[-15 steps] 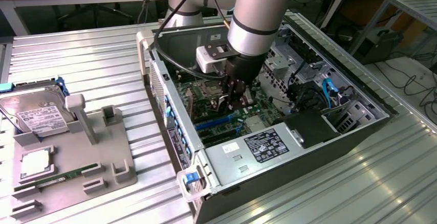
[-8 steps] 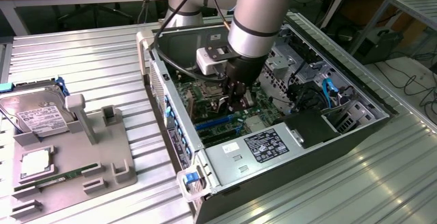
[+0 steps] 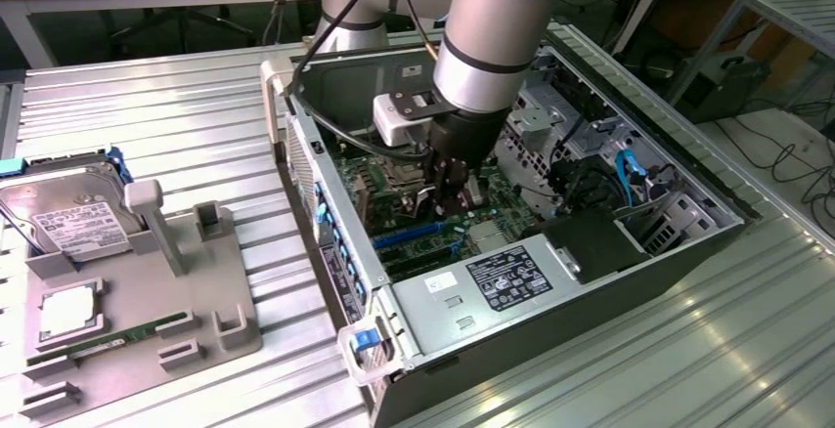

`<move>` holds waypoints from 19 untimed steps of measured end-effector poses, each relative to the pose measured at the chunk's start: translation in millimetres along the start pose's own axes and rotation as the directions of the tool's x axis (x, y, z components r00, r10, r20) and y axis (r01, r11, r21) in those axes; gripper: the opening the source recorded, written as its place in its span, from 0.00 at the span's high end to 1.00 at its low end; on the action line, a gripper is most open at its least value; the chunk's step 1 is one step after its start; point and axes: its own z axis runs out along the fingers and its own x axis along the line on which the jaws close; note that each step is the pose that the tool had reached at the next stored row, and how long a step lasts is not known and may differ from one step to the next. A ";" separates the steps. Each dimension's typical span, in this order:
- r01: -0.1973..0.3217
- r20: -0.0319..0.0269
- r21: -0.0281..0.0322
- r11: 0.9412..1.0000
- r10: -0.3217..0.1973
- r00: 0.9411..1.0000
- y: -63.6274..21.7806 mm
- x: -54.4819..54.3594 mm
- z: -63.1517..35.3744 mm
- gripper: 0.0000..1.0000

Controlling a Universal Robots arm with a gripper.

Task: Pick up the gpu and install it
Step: 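Insert the gpu into the slot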

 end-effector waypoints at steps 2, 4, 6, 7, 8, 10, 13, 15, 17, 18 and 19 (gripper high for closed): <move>0.000 0.000 0.000 1.000 0.000 1.000 0.6 0.0 0.4 0.72; 0.000 0.000 0.000 1.000 0.000 1.000 1.0 0.0 0.6 0.72; 0.000 0.000 0.000 1.000 0.000 1.000 1.1 0.0 1.2 0.72; 0.000 0.001 0.000 1.000 0.000 1.000 1.1 0.0 1.8 0.72; 0.000 0.000 0.000 1.000 0.000 1.000 1.1 0.1 2.0 0.72; 0.000 0.000 0.000 1.000 0.000 1.000 1.3 0.1 3.1 0.72; 0.000 0.000 0.000 1.000 0.000 1.000 1.3 -0.7 5.0 0.72; 0.000 0.000 0.000 1.000 0.000 1.000 1.5 -1.2 6.5 0.72; 0.000 0.000 0.000 1.000 0.000 1.000 2.2 -1.2 6.8 0.72; 0.000 0.000 0.000 1.000 0.000 1.000 2.7 -1.2 7.0 0.72; 0.000 0.000 0.000 1.000 0.000 1.000 2.9 -1.2 7.0 0.72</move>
